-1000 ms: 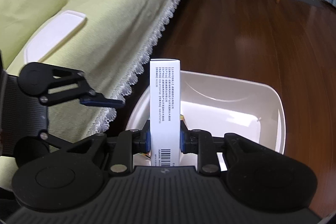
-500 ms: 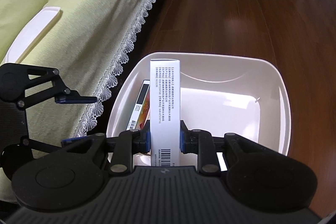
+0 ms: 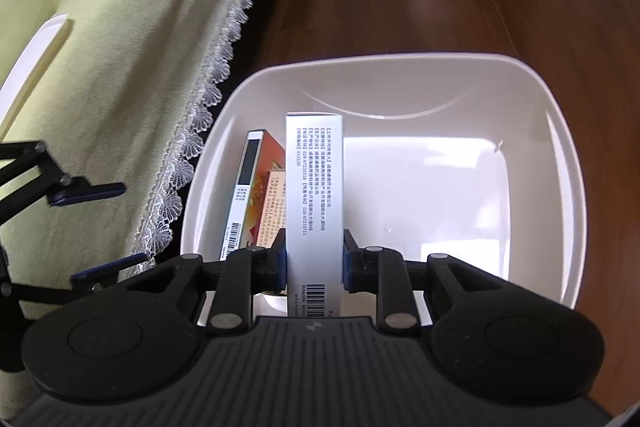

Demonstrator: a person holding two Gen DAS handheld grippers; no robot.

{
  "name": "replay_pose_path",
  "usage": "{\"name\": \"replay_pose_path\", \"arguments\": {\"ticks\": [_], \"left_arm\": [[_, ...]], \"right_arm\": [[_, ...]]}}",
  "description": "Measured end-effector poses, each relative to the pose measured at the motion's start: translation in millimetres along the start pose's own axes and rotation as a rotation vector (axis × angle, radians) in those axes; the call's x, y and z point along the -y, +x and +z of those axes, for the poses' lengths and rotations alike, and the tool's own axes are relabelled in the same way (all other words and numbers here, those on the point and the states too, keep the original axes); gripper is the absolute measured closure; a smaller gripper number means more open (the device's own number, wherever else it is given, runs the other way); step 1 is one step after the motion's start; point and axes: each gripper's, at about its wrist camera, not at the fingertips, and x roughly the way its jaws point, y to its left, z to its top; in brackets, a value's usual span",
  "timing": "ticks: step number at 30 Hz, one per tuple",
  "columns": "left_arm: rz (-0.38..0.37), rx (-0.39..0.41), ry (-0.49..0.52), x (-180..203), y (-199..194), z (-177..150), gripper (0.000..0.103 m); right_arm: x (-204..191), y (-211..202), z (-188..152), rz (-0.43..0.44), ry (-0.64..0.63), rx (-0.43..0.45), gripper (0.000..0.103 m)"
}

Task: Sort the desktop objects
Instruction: 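Lower the white box into the bin beside the other boxes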

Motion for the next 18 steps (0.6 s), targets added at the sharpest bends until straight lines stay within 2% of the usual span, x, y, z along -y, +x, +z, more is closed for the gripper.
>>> {"name": "replay_pose_path", "arguments": {"ticks": [7,18], "left_arm": [[-0.011,-0.044,0.033,1.3,7.8,-3.3,0.053],[-0.044,-0.054,0.025,1.0,11.1,-10.9,0.053]], "right_arm": [[2.2,18.0,1.1,-0.001,0.031,-0.031,0.081],[4.9,49.5,11.2,-0.024,0.078,-0.07,0.081]]}}
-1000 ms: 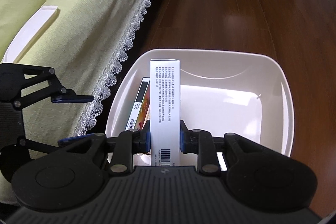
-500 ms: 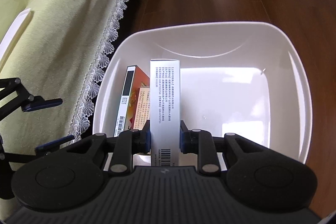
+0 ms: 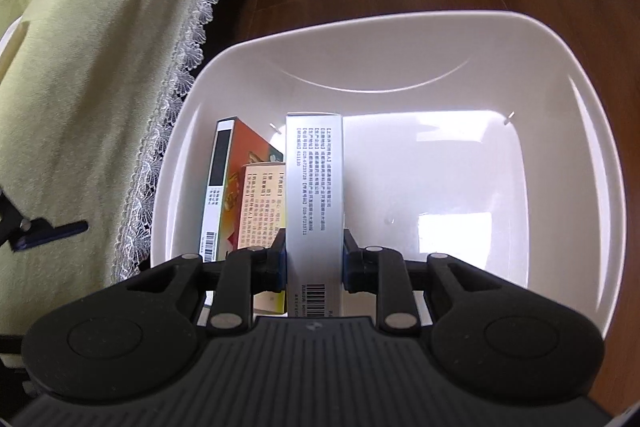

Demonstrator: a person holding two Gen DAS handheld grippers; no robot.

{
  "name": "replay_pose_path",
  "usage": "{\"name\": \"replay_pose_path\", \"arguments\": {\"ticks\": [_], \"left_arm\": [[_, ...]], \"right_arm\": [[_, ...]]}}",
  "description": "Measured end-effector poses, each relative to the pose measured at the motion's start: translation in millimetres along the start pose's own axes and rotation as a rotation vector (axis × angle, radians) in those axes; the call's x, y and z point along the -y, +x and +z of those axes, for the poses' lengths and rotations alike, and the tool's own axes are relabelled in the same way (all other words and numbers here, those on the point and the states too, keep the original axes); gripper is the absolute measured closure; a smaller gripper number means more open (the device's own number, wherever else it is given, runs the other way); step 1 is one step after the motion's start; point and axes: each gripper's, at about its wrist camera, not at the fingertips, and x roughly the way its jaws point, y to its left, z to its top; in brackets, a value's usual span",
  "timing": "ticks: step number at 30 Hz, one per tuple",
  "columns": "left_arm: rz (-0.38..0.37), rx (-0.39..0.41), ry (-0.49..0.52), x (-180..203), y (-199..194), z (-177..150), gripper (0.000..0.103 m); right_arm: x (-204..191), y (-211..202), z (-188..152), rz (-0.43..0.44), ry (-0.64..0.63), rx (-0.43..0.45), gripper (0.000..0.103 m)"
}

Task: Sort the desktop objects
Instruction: 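Lower the white box into the bin beside the other boxes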

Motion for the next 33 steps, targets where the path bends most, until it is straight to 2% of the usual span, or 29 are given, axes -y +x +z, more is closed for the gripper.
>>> {"name": "replay_pose_path", "arguments": {"ticks": [13,33], "left_arm": [[-0.004,0.004,-0.012,0.3,-3.6,-1.2,0.053],[-0.013,0.003,-0.011,0.9,-3.7,-0.1,0.053]], "right_arm": [[16.2,21.7,-1.7,0.029,0.115,-0.037,0.081],[22.6,27.0,-8.4,0.082,0.139,-0.027,0.075]]}}
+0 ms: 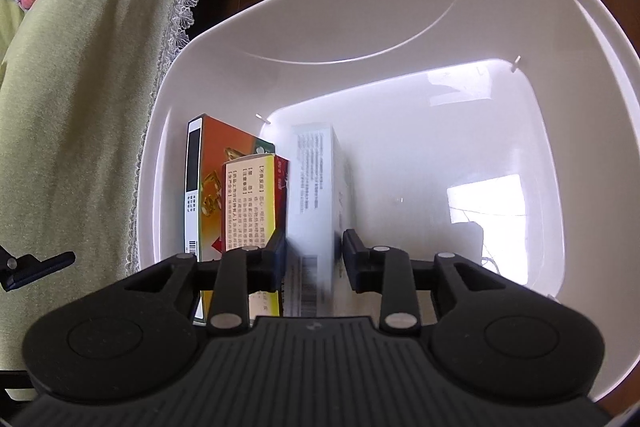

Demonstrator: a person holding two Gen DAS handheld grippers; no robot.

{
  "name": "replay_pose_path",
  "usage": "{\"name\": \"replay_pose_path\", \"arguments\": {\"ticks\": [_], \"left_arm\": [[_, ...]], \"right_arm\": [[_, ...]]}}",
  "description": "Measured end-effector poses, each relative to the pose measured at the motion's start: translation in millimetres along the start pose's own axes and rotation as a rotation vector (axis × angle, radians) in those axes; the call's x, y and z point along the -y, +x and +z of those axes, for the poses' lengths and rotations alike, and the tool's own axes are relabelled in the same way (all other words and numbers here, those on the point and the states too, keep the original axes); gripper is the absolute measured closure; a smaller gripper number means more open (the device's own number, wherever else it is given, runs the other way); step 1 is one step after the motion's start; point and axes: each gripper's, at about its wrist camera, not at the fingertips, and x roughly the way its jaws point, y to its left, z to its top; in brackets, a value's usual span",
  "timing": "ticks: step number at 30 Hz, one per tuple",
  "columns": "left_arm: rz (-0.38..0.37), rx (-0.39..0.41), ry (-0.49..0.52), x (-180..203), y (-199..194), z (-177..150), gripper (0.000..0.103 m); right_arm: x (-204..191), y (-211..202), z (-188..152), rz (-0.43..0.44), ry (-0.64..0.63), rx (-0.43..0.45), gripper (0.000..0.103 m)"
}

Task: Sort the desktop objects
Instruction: 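Lower the white box into the bin beside the other boxes, then open the right gripper to release the white box in the bin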

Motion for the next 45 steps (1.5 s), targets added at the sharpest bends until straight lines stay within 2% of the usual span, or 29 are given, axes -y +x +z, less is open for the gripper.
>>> {"name": "replay_pose_path", "arguments": {"ticks": [12,22,27,39,45], "left_arm": [[0.0,0.001,-0.001,-0.1,1.1,-1.9,0.053],[-0.002,0.004,-0.004,-0.6,1.3,-2.5,0.053],[-0.002,0.004,-0.007,-2.0,0.8,-2.5,0.053],[-0.001,0.001,-0.012,-3.9,0.3,-3.9,0.053],[-0.002,-0.001,-0.014,-3.8,0.2,-4.9,0.053]], "right_arm": [[-2.3,-12.2,-8.8,-0.007,-0.076,-0.022,0.075],[1.5,-12.0,-19.7,-0.014,-0.194,-0.202,0.073],[-3.9,-3.6,-24.0,0.002,-0.222,-0.257,0.073],[-7.7,-2.3,-27.4,-0.01,-0.267,-0.225,0.074],[-6.3,-8.7,-26.7,0.0,-0.266,-0.237,0.074]]}}
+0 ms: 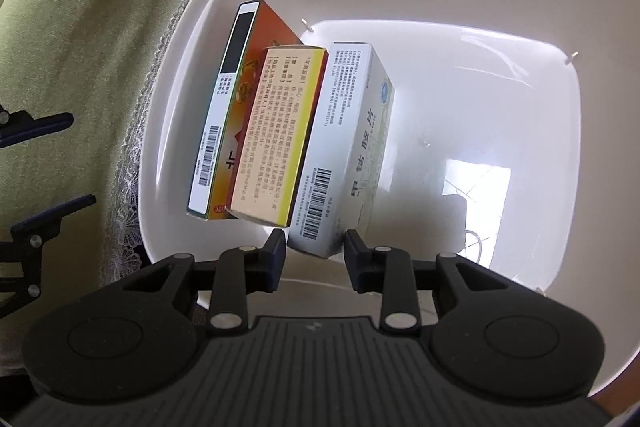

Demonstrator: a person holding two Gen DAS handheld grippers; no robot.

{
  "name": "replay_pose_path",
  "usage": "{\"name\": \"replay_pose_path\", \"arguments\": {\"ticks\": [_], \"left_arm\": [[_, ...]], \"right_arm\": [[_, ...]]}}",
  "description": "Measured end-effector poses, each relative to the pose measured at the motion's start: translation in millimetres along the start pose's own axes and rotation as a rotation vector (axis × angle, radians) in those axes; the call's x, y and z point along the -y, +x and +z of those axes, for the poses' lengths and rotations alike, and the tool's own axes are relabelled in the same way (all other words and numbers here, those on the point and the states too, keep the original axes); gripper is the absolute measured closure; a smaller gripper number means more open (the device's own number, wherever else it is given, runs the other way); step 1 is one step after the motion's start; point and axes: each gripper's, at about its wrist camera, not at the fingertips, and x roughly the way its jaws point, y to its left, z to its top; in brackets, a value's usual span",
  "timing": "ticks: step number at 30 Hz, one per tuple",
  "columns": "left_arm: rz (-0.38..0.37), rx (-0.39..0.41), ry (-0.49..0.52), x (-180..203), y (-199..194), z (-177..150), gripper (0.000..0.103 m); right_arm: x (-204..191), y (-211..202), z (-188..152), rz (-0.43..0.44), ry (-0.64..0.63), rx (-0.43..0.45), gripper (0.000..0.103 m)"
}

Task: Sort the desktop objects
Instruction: 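Open the right gripper to release the white box in the bin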

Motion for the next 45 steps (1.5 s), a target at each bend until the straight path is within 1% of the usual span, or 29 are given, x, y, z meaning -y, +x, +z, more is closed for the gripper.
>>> {"name": "replay_pose_path", "arguments": {"ticks": [3,7,11,12,18,21,23,26,31,32,33,35,37,40,41,42,45], "left_arm": [[-0.001,0.001,0.0,0.1,-0.4,0.4,0.053],[-0.001,0.004,-0.001,0.3,-0.6,0.8,0.053],[-0.003,0.004,-0.002,-0.1,0.0,0.0,0.053],[-0.003,0.003,-0.003,-0.2,0.3,-0.1,0.053],[-0.006,0.004,-0.006,-0.1,0.3,0.4,0.053],[-0.005,0.002,-0.004,0.6,0.7,0.8,0.052],[-0.005,0.001,-0.003,1.2,0.7,0.9,0.053],[-0.004,-0.002,-0.001,1.5,0.7,0.4,0.053],[-0.007,-0.003,0.004,3.2,-0.3,0.2,0.053],[-0.007,-0.002,0.005,3.7,-0.8,0.5,0.053],[-0.005,-0.001,0.005,4.0,-1.3,0.8,0.053],[0.0,0.001,0.005,4.5,-2.7,1.2,0.052],[-0.001,0.005,-0.002,4.6,-4.3,1.3,0.052],[-0.014,0.018,-0.022,4.5,-7.0,1.2,0.051],[-0.018,0.023,-0.029,4.4,-7.9,1.2,0.05],[-0.026,0.031,-0.041,4.0,-9.1,1.2,0.047],[-0.065,0.068,-0.096,1.8,-13.6,1.4,0.039]], "right_arm": [[3.7,1.6,2.6,0.005,-0.006,-0.023,0.074],[4.4,6.1,-1.8,-0.033,-0.029,-0.039,0.075],[7.3,9.5,-2.6,-0.047,-0.036,-0.035,0.083],[7.3,10.1,-2.5,-0.048,-0.038,-0.031,0.083],[5.8,8.4,-1.1,-0.052,-0.045,0.003,0.084],[6.2,7.7,-1.1,-0.046,-0.043,0.007,0.084],[-0.7,13.3,-0.2,-0.046,-0.042,0.008,0.084],[2.4,10.7,-3.0,-0.045,-0.036,0.008,0.084],[1.4,3.9,-4.5,-0.073,-0.036,0.027,0.082],[2.5,-0.2,-7.3,-0.081,-0.038,0.034,0.08],[3.5,-4.3,-10.0,-0.09,-0.04,0.042,0.072],[1.7,-11.2,-13.5,-0.11,-0.049,0.064,0.06],[-2.6,-16.8,-17.8,-0.125,-0.07,0.084,0.059],[-8.3,-28.3,-20.9,-0.14,-0.088,0.111,0.048],[-10.4,-33.2,-20.6,-0.153,-0.094,0.125,0.042],[-13.7,-36.2,-20.8,-0.171,-0.098,0.143,0.034],[-16.8,-51.8,-28.0,-0.224,-0.102,0.198,0.029]]}}
